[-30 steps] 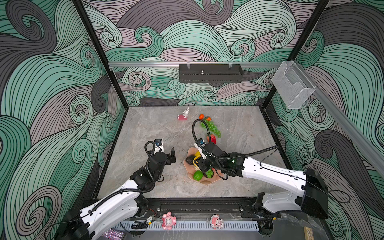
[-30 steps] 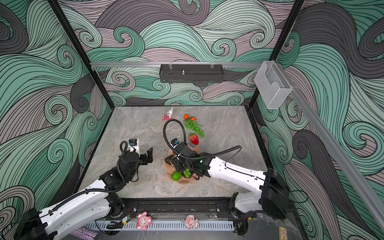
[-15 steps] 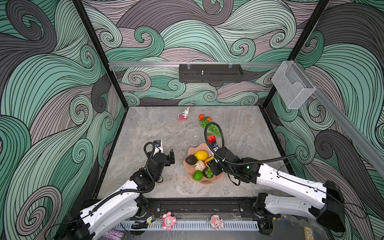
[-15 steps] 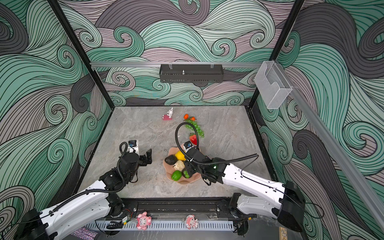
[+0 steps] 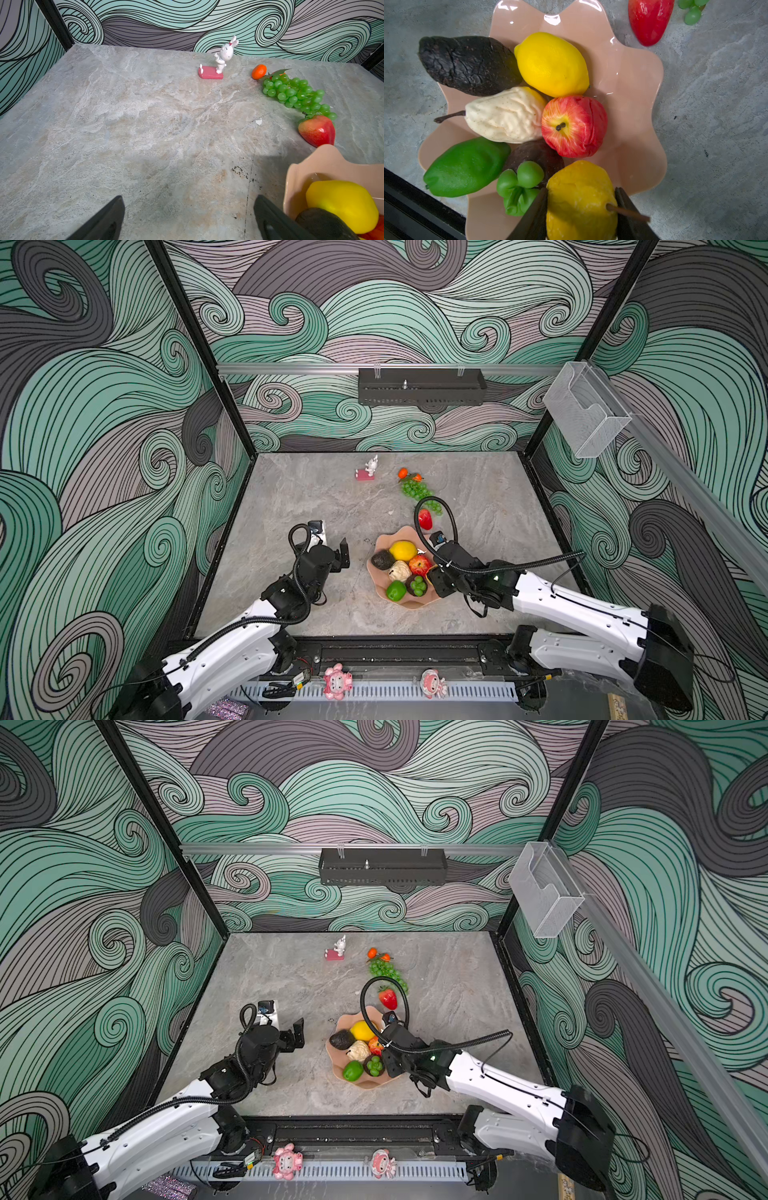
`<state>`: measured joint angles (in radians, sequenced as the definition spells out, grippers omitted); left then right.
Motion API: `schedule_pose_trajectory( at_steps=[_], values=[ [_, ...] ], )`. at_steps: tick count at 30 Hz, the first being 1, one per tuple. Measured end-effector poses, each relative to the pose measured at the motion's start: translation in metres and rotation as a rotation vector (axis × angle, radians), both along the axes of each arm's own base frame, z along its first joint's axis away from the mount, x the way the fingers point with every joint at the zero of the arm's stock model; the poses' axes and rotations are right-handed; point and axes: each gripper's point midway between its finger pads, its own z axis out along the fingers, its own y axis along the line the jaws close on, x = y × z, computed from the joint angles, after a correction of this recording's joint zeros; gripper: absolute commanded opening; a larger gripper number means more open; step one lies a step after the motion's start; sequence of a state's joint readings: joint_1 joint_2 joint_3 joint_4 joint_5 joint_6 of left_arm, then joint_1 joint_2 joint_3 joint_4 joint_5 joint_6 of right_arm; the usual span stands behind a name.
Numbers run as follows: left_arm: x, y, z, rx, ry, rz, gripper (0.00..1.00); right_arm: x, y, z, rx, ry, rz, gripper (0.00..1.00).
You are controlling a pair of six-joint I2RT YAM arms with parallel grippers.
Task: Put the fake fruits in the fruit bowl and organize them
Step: 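Lower the yellow pear into the bowl edge nearest the robot with the right gripper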
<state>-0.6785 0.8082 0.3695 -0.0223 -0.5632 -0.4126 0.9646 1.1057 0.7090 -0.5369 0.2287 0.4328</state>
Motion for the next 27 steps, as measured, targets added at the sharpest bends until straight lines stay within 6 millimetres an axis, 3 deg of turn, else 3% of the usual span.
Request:
schedule_pose_trajectory(
  at_steps=[27],
  values=[
    [0.001, 0.002, -0.001, 0.0, 0.002, 0.006, 0.99, -0.001, -0.004, -0.023, -0.018, 0.031, -0.031, 0.54]
  ],
)
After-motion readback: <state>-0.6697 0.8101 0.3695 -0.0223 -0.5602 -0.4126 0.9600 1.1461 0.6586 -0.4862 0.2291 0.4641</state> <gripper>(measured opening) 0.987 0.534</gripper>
